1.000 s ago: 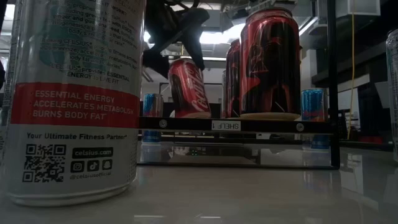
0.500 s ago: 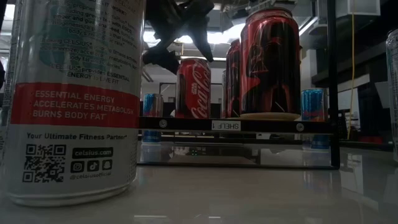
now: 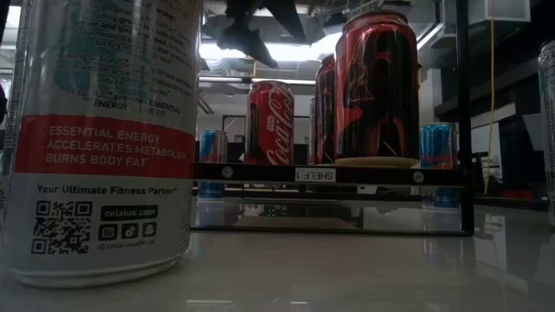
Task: Place canned beverage on shelf
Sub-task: Put the red white soda can on the shelf
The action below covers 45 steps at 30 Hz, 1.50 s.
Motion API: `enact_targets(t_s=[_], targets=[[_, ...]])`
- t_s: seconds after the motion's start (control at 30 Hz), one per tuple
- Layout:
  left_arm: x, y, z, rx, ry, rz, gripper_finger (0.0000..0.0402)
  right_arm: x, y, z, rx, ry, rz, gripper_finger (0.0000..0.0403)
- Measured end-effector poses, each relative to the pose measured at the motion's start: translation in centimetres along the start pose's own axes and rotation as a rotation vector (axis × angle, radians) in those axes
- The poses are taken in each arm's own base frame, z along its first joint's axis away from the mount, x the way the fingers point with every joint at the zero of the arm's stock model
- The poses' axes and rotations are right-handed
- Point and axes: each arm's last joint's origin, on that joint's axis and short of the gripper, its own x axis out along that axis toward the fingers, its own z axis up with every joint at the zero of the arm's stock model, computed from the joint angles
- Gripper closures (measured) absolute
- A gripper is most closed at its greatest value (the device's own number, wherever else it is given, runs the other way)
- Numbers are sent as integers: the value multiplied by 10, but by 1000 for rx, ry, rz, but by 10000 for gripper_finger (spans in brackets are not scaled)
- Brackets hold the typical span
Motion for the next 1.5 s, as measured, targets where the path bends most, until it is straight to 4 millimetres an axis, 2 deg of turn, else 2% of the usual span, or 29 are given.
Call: enact_targets(t_s=[0.23, 0.4, 0.5, 0.6, 0.7, 1.0, 1.17, 1.5], targets=[[-34, 15, 16, 141, 105, 84, 56, 0, -2, 2, 10, -33, -85, 59], [-59, 30, 17, 195, 113, 110, 56, 0, -2, 3, 14, -41, -86, 59], [-66, 40, 9, 196, 105, 147, 56, 1, -6, 5, 33, -60, -90, 59], [-59, 47, -6, 205, 128, 165, 56, 5, -14, 8, 58, -59, -106, 59], [-43, 51, -24, 193, 121, 160, 56, 15, -24, 9, 80, -23, -125, 59], [5, 60, -65, 173, 100, 147, 56, 75, -45, -2, 111, 165, -140, 59], [14, 62, -72, 145, 89, 138, 56, 97, -49, -4, 123, 204, -153, 59], [15, 60, -68, 133, 43, 134, 56, 130, -48, -2, 133, 226, -133, 59]])
